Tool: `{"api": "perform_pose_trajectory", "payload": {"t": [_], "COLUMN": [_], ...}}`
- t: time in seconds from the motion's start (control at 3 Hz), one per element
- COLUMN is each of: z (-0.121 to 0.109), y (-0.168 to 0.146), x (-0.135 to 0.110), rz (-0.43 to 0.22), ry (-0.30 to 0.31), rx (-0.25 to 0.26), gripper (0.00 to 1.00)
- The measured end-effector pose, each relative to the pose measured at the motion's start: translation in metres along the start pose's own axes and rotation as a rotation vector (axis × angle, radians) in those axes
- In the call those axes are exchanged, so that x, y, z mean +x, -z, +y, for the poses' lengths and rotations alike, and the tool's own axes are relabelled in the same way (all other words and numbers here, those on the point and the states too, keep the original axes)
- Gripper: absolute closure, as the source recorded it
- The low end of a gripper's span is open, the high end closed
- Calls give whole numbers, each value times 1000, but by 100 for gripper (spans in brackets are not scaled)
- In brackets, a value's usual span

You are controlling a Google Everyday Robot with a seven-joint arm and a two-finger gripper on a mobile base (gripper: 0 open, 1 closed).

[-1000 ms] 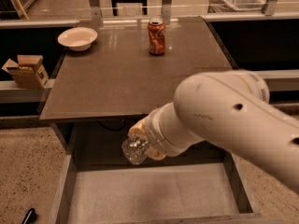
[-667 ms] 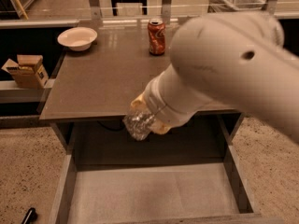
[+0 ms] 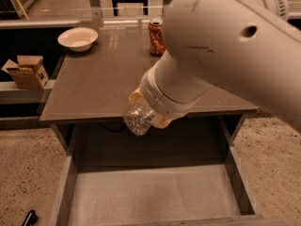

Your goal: Pick water bottle from top drawer and place on counter

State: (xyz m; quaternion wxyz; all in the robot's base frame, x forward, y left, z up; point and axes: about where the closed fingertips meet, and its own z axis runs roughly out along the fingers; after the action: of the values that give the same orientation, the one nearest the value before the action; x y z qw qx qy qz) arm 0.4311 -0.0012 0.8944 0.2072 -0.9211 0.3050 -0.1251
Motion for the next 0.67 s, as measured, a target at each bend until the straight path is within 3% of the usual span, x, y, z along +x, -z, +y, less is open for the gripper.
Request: {"api": "perform_pose_trajectory", "payload": {"t": [0.33, 0.67], "z": [1, 3], "y": [-5, -7], "x": [29, 81], "rz": [66, 123], "ry": [20, 11], "rx": [-9, -9], "gripper": [100, 100]}}
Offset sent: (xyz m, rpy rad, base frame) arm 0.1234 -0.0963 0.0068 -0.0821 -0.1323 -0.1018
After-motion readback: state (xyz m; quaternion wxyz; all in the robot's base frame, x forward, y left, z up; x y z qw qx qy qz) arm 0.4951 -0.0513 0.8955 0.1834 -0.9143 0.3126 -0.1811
